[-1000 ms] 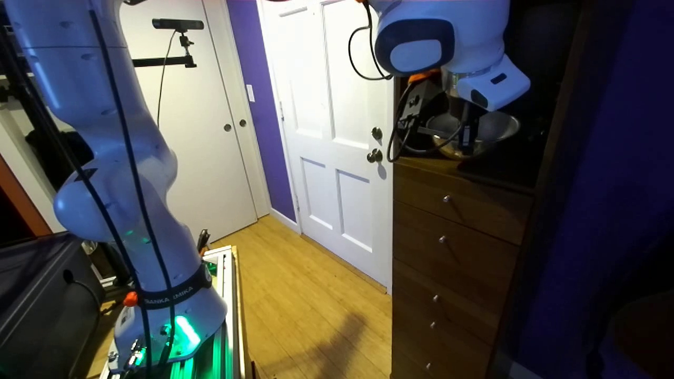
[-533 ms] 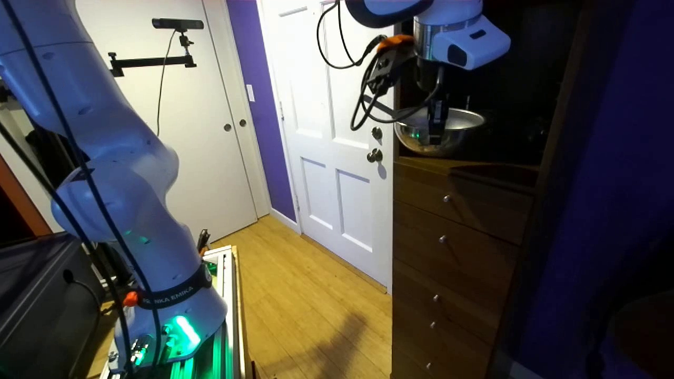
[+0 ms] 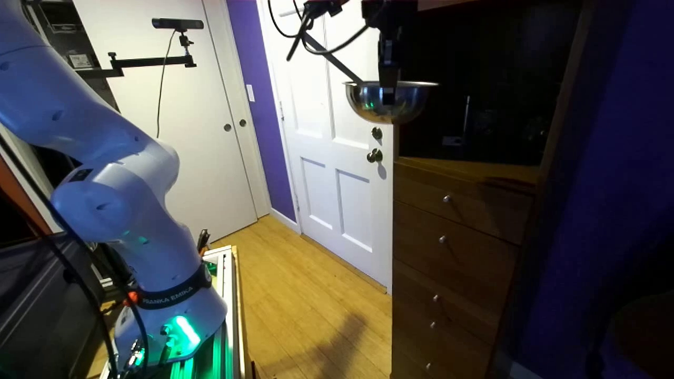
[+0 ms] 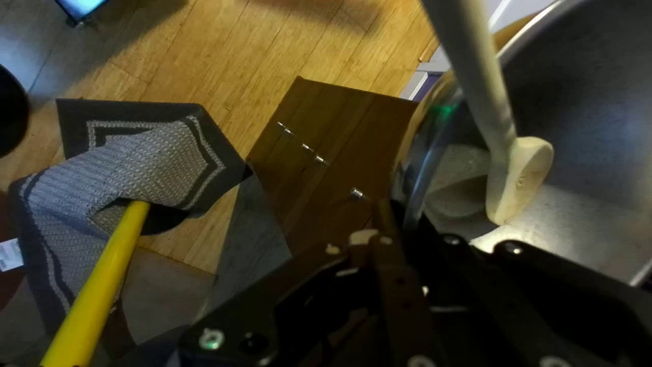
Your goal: Remove the dishpan from the cabinet shelf and place it on top of the cabinet
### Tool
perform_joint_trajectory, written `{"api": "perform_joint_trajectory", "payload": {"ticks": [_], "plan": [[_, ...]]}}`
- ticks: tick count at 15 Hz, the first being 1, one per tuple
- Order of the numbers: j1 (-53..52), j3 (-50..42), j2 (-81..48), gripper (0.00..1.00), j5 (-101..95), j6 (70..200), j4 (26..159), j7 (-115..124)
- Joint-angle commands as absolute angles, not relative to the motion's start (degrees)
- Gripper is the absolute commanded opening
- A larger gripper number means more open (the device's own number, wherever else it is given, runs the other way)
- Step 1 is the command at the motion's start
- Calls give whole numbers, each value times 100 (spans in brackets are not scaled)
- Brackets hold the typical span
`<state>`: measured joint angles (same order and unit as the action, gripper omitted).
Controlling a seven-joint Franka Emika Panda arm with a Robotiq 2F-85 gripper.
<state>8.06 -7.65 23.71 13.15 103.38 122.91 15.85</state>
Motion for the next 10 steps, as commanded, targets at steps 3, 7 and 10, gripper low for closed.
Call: {"api": "perform_joint_trajectory", "payload": {"ticks": [3,7,10], "plan": [[873,-546,2970,2,1306,9366,11643,1946],[873,-459,2778,2,1486,8919,10718,2435],[904,-463,2448,2,1640,8617,9861,2996]]}}
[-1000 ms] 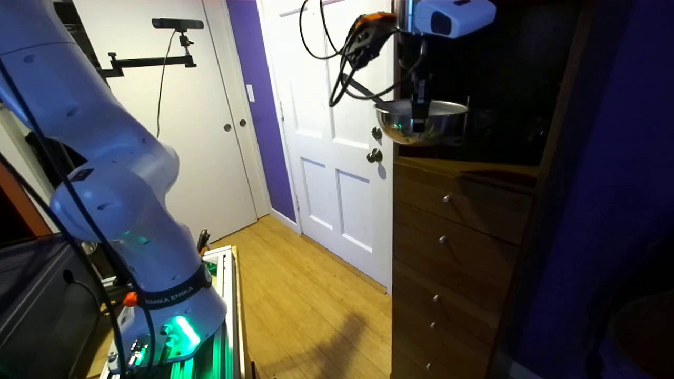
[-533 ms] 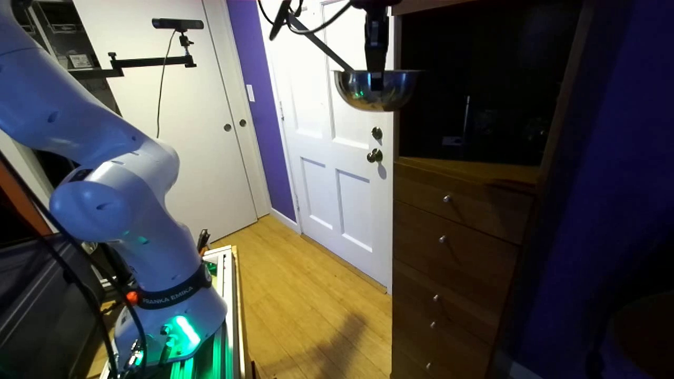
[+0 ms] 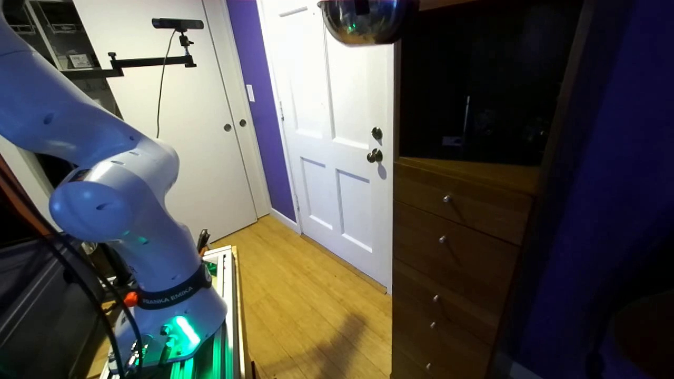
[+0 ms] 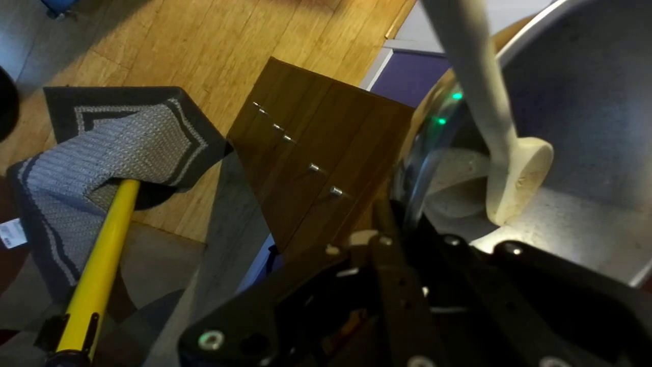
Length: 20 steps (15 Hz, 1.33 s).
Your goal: Remove the dishpan from the cabinet shelf and place it on top of the cabinet
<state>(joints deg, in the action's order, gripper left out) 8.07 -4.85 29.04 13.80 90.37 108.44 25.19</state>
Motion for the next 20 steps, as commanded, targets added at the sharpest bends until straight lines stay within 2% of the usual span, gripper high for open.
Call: {"api": "perform_joint_trajectory", "payload": {"ticks": [1,7,8,9,16,17,20], "plan": [[912,-480,2300,2,1705,8516,9546,3200],[877,-561,1366,2,2137,8483,7960,4762],[822,-533,1833,2,1862,8581,8703,4283],[810,-535,1730,8,1868,8586,8576,4343],[812,-531,1717,8,1854,8579,8646,4298],[813,-533,1719,2,1854,8579,8646,4298],[874,-419,1433,2,1416,8514,8182,4650]]}}
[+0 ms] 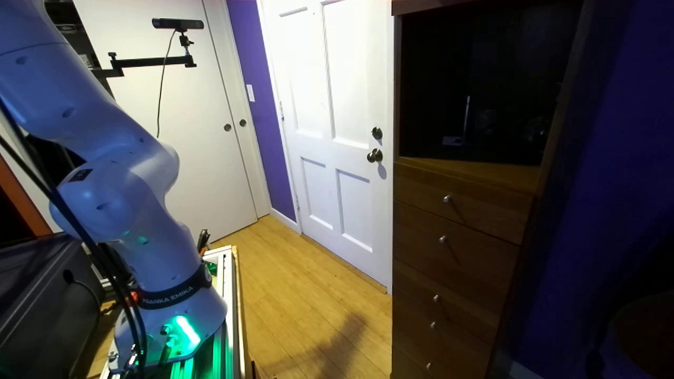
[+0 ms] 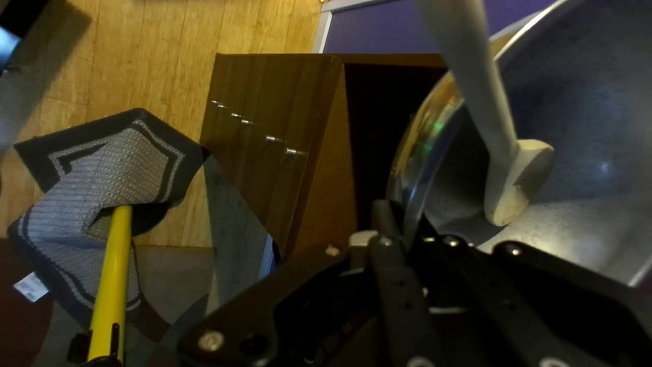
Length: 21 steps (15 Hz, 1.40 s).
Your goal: Remove the dishpan from the cabinet shelf and place it on top of the cabinet
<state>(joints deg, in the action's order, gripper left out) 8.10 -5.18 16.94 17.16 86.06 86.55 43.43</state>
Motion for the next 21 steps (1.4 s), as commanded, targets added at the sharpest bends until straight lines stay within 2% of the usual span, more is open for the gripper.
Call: {"api": "perform_joint_trajectory", "payload": {"ticks": [1,11,21], "plan": [[863,-387,1316,2,1280,8460,7999,4774],[687,-375,-25,2,1273,7911,5981,6122],[650,-324,-1201,2,1393,8382,4628,7365]]}}
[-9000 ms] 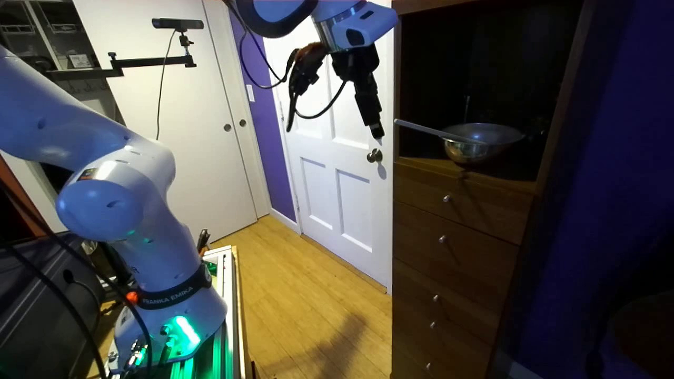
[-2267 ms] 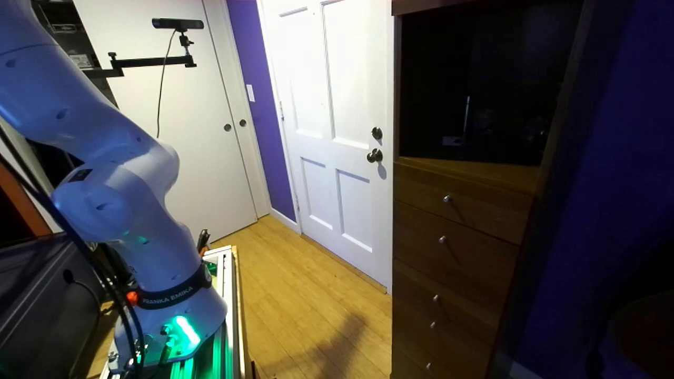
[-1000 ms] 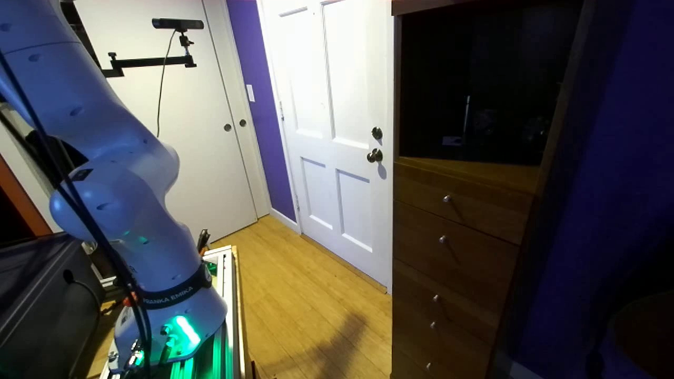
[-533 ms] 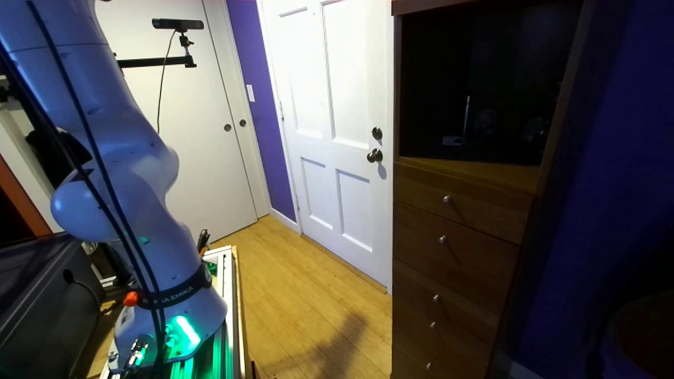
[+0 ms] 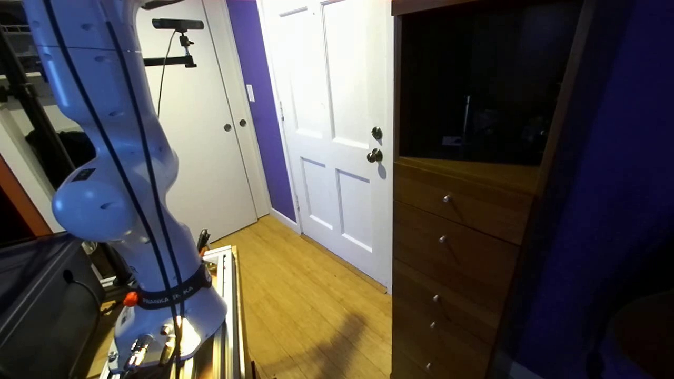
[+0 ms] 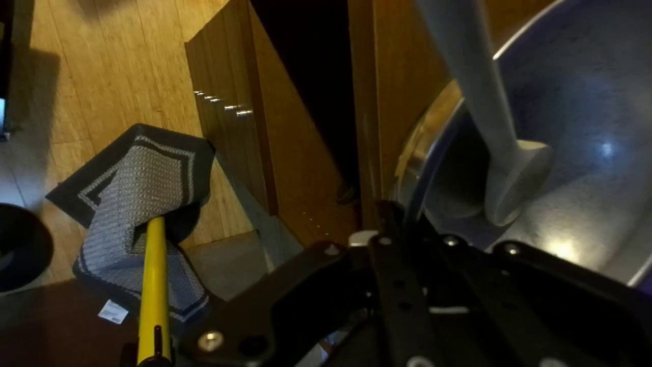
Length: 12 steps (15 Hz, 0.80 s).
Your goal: Remove the dishpan from the cabinet shelf and place it on top of the cabinet
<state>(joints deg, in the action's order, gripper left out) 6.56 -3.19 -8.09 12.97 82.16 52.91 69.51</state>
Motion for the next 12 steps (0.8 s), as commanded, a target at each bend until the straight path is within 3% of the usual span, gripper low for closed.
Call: {"api": "perform_joint_trajectory", "payload": {"ticks": [1,12], "plan": [[653,-318,-1265,2,1410,8503,4556,7404],[445,-286,-1898,2,1214,8619,4013,7571]]}}
